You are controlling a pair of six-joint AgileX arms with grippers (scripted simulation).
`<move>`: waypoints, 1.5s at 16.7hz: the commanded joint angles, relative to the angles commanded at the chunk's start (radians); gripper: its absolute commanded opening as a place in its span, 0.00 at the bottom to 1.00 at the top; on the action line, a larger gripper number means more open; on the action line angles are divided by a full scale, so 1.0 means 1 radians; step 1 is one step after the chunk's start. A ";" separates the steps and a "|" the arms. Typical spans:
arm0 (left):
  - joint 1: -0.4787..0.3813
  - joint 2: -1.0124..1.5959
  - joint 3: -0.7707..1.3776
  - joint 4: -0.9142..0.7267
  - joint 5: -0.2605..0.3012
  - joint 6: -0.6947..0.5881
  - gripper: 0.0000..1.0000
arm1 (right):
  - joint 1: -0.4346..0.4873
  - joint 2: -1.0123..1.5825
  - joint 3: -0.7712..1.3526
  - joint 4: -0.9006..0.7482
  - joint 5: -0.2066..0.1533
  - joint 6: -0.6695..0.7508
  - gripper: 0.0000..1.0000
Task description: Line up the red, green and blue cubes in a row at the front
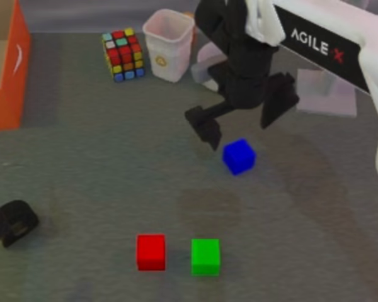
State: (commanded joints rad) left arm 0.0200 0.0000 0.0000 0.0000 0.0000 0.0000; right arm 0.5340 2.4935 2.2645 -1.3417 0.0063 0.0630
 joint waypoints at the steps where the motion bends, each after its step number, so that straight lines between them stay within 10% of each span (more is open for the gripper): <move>1: 0.000 0.000 0.000 0.000 0.000 0.000 1.00 | 0.000 0.000 0.000 0.000 0.000 0.000 1.00; 17: 0.000 0.000 0.000 0.000 0.000 0.000 1.00 | 0.001 0.070 -0.231 0.300 0.001 0.002 1.00; 25: 0.000 0.000 0.000 0.000 0.000 0.000 1.00 | 0.001 0.070 -0.231 0.300 0.001 0.002 0.40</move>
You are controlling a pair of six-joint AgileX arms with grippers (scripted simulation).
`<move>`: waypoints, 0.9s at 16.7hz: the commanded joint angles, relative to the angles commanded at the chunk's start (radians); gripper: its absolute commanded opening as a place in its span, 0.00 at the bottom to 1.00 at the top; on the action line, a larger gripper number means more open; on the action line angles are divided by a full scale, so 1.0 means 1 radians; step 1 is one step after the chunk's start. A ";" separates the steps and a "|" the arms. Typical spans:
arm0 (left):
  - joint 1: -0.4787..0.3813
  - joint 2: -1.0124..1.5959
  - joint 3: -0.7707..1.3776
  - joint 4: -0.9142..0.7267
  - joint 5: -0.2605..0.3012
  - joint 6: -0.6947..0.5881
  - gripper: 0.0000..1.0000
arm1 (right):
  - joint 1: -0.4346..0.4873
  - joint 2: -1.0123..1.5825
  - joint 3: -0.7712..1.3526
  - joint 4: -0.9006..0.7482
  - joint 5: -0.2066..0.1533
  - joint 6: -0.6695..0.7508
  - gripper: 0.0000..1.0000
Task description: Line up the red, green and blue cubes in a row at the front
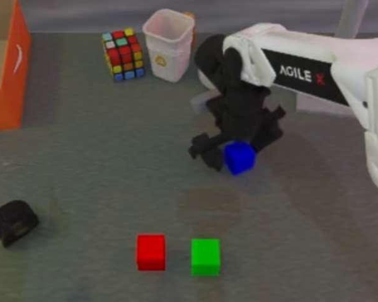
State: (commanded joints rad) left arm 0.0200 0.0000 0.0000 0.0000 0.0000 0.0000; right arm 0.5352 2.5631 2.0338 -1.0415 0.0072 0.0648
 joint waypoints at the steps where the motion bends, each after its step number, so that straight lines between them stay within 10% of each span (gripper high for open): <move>1: 0.000 0.000 0.000 0.000 0.000 0.000 1.00 | 0.000 0.000 0.000 0.000 0.000 0.000 0.32; 5: 0.000 0.000 0.000 0.000 0.000 0.000 1.00 | 0.000 0.000 0.000 0.000 0.000 0.000 0.02; 15: 0.000 0.000 0.000 0.000 0.000 0.000 1.00 | 0.002 -0.031 0.011 -0.011 0.002 -0.001 0.00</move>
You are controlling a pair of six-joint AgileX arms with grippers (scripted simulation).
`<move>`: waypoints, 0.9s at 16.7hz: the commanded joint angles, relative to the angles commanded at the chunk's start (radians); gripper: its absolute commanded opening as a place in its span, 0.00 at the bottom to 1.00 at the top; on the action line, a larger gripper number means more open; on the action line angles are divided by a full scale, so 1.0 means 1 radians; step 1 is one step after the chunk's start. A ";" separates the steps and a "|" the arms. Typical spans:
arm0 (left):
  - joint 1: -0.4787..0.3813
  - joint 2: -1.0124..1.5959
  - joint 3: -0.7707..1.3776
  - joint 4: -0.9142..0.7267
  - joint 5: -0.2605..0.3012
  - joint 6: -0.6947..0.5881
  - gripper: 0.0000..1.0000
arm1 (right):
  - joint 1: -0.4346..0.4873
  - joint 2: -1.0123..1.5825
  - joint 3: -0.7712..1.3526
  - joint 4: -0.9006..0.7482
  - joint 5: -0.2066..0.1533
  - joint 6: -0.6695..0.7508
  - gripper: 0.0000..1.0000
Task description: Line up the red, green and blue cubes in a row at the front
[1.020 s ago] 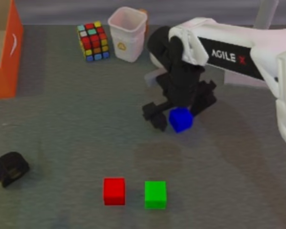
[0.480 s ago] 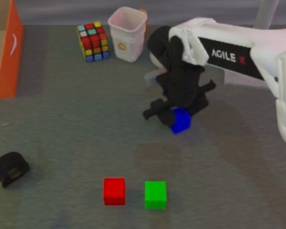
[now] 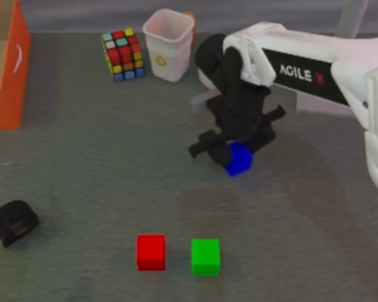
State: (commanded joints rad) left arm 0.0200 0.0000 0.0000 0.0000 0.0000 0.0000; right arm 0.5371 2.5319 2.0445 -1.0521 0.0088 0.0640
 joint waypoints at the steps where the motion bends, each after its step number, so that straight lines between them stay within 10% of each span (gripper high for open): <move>1: 0.000 0.000 0.000 0.000 0.000 0.000 1.00 | 0.002 -0.002 0.014 -0.014 0.000 -0.001 0.00; 15: 0.000 0.000 0.000 0.000 0.000 0.000 1.00 | 0.014 -0.078 0.144 -0.217 -0.001 0.028 0.00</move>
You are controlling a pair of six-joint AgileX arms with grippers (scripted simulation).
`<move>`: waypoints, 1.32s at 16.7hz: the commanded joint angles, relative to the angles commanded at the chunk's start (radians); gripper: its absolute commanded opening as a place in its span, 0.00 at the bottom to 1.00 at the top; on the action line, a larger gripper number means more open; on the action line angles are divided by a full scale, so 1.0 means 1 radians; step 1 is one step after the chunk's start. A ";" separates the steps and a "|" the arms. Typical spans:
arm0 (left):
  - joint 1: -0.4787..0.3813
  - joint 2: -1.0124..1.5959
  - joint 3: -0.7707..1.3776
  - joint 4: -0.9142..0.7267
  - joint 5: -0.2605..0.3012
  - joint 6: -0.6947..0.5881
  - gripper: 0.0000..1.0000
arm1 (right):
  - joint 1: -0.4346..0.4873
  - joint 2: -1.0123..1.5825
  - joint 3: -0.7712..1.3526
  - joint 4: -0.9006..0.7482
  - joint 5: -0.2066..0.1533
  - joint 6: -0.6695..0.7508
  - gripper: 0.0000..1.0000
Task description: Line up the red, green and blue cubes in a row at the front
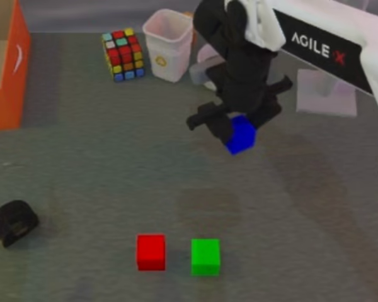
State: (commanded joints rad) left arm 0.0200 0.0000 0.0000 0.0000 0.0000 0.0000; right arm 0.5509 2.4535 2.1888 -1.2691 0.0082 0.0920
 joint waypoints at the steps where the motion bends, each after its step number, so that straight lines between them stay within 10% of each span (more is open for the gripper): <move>1: 0.000 0.000 0.000 0.000 0.000 0.000 1.00 | 0.008 -0.027 -0.033 0.012 0.000 0.024 0.00; 13: 0.000 0.000 0.000 0.000 0.000 0.000 1.00 | 0.160 -0.570 -0.853 0.245 0.007 0.559 0.00; 22: 0.000 0.000 0.000 0.000 0.000 0.000 1.00 | 0.180 -0.653 -0.952 0.286 0.008 0.646 0.00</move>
State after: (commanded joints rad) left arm 0.0200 0.0000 0.0000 0.0000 0.0000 0.0000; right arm 0.7310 1.8003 1.2367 -0.9831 0.0160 0.7381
